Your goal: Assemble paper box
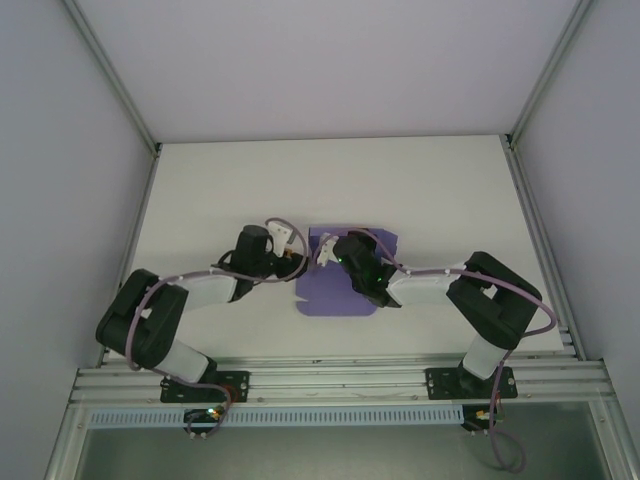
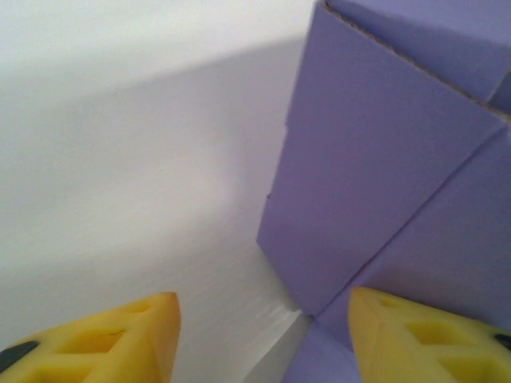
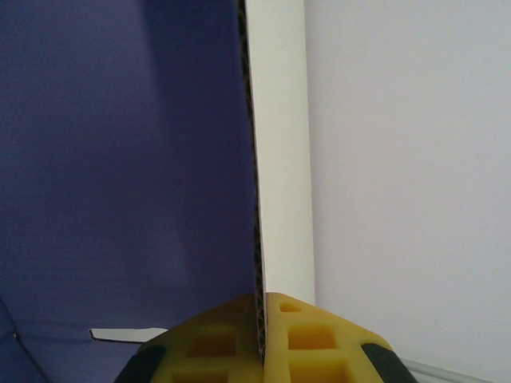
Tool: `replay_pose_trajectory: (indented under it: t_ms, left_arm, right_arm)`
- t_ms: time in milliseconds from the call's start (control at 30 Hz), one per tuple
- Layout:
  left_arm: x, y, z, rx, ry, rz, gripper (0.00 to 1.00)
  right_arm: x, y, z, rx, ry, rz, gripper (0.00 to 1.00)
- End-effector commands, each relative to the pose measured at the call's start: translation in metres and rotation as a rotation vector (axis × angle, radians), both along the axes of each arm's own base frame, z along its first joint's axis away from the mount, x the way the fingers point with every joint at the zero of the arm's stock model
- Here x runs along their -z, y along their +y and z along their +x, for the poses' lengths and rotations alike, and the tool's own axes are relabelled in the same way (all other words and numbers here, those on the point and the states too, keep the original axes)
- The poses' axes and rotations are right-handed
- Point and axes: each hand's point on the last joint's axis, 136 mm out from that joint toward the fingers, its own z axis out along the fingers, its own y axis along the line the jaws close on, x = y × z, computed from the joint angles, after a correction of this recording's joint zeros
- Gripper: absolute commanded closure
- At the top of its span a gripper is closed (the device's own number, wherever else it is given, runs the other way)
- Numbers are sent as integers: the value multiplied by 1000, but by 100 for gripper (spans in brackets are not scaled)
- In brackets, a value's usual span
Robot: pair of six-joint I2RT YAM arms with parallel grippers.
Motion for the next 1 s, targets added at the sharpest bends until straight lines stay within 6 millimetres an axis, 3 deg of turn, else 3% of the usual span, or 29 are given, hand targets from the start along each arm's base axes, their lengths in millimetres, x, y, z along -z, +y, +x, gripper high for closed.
replay_pose_trajectory:
  t_ms: [0, 100, 167, 400, 667, 833, 967]
  left_arm:
    - [-24, 15, 4, -116, -90, -50, 32]
    - [-35, 21, -8, -121, -111, -68, 6]
    - [-38, 23, -16, -107, -137, -43, 0]
    - [-38, 4, -28, 4, -253, 104, 0]
    - [-13, 8, 15, -160, -294, 366, 2]
    - [-13, -18, 2, -98, -315, 339, 4]
    - [-15, -17, -9, -104, -254, 282, 5]
  right_arm:
    - [-7, 1, -2, 6, -1, 6, 100]
    - [-9, -2, -1, 30, 7, -6, 100]
    - [-8, -2, -2, 38, 37, -1, 100]
    - [6, -4, -6, 73, 176, 19, 100]
    - [11, -4, -11, 84, 254, 76, 100]
    - [16, -17, -7, 137, 277, 86, 100]
    - [16, -22, -7, 155, 284, 91, 100]
